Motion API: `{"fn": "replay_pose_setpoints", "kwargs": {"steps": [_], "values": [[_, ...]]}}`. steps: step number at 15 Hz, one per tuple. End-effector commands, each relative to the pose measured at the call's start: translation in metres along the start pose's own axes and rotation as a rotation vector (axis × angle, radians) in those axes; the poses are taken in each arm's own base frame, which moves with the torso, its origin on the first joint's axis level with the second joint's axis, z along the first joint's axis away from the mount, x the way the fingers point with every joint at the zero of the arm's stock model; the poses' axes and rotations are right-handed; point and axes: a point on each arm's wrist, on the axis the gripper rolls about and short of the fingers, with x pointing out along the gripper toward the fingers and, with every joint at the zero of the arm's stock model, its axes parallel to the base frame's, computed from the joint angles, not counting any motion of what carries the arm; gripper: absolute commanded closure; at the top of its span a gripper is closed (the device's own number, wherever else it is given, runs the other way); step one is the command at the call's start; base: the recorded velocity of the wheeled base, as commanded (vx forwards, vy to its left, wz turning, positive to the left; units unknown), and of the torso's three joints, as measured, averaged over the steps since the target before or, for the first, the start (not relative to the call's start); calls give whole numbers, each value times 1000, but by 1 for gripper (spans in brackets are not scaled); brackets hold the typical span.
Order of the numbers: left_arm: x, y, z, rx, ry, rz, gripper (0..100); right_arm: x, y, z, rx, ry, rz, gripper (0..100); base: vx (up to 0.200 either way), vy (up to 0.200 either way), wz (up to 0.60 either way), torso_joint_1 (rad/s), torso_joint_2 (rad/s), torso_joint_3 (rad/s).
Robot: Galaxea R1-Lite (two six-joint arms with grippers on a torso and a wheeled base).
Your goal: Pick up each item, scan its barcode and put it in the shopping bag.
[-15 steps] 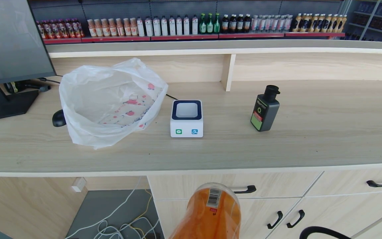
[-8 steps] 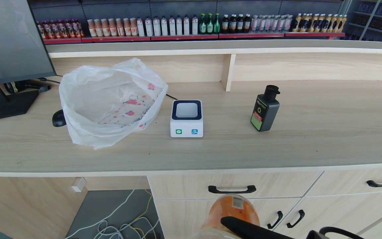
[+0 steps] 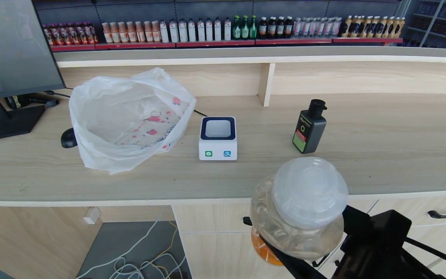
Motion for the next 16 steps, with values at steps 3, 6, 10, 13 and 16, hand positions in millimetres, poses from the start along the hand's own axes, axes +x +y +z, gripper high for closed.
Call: {"fn": "replay_pose_setpoints", "kwargs": {"steps": [3, 6, 10, 13, 16], "values": [[0, 0, 0, 0, 0, 0, 0, 17, -24, -2, 158, -1, -127, 100, 0, 0, 0, 0, 0, 0], [0, 0, 0, 0, 0, 0, 0, 33, -53, -3, 230, -12, -252, 100, 0, 0, 0, 0, 0, 0], [0, 0, 0, 3, 0, -2, 0, 60, -80, 13, 285, -81, -273, 100, 0, 0, 0, 0, 0, 0], [0, 0, 0, 1, 0, -2, 0, 73, -98, 3, 293, -75, -274, 100, 0, 0, 0, 0, 0, 0], [0, 0, 0, 3, 0, -2, 0, 76, -118, -12, 345, -60, -342, 100, 0, 0, 0, 0, 0, 0]]}}
